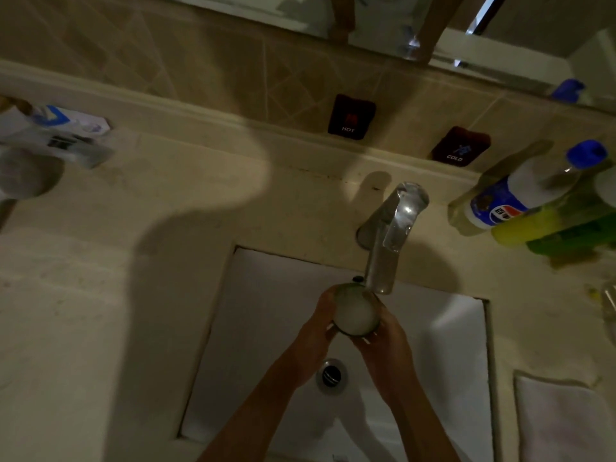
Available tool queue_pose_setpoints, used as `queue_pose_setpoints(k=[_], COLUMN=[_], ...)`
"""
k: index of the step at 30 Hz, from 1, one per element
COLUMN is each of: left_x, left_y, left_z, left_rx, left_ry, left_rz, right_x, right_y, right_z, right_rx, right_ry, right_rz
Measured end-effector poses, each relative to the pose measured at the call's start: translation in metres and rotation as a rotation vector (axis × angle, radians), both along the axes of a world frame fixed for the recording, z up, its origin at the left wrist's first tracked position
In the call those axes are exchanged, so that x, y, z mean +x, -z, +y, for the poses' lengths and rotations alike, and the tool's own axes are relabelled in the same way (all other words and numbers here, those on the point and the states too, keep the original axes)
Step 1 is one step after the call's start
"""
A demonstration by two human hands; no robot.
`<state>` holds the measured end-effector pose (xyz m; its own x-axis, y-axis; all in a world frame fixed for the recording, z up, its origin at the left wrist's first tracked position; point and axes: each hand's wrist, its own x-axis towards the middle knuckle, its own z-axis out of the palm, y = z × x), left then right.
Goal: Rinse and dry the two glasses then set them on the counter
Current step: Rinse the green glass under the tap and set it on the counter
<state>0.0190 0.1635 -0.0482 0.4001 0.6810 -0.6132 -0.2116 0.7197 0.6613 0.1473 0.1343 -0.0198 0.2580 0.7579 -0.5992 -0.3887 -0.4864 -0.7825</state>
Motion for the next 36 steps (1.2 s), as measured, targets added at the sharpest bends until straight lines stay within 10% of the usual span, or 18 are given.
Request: queue_pose_setpoints(k=[36], left_x=[0.002], left_y=[0.013], left_z=[-0.012], left_rx=[-0.027], left_ry=[-0.163], left_rz=[-0.003], right_x=[-0.02], right_y=[0.008], right_z=[0.004], right_rx=[-0.13], right_ry=[0.2], right_rz=[-0.011])
